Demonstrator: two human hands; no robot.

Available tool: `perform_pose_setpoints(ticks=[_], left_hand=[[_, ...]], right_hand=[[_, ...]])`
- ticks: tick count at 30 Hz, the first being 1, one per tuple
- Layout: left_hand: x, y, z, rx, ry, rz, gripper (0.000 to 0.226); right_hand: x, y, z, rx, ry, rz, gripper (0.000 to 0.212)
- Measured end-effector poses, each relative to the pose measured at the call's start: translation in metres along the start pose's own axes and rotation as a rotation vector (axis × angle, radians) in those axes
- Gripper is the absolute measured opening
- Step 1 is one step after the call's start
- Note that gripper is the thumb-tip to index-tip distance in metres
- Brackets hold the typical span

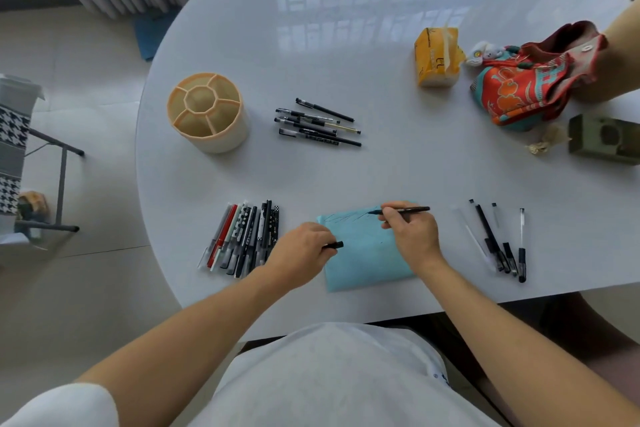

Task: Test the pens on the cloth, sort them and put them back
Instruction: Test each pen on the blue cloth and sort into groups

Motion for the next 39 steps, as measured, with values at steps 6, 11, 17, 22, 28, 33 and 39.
perform_pose_setpoints(ticks=[6, 11, 17, 22, 28, 33, 39], left_hand=[[0.018, -0.005, 0.010, 0.019, 0.113, 0.029, 0.022], [0.021, 0.001, 0.009, 0.010, 0.137, 0.024, 0.022], [0.018, 0.002, 0.007, -0.009, 0.126, -0.026, 0.020], [0.015, 0.002, 0.008, -0.009, 0.131, -0.091, 0.021], [0.005, -0.004, 0.006, 0.002, 0.046, -0.185, 0.022], [0.001, -0.015, 0.000, 0.047, 0.050, -0.172, 0.022], [-0.003, -0.030, -0.003, 0.090, 0.067, -0.107, 0.019]], right_hand=[[0.027, 0.003, 0.000, -0.119, 0.066, -0.274, 0.021], [0.028, -0.005, -0.001, -0.134, 0.101, -0.368, 0.014], [0.009, -0.002, 0.003, -0.078, -0.071, -0.324, 0.012], [-0.003, 0.002, -0.013, -0.014, -0.065, 0.010, 0.007], [0.008, 0.008, -0.050, -0.007, 0.076, 0.254, 0.007], [0.016, 0.012, -0.066, -0.025, 0.093, 0.267, 0.006], [0.023, 0.015, -0.076, -0.023, 0.134, 0.176, 0.007]])
Point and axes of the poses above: each hand's wrist, its own z-axis towards the middle knuckle, its own x-axis out of the palm, y = z × x, the point moved 4 cm from there along z, towards the middle knuckle, and after that the axes turned 14 degrees about y, right-handed, at the moved point
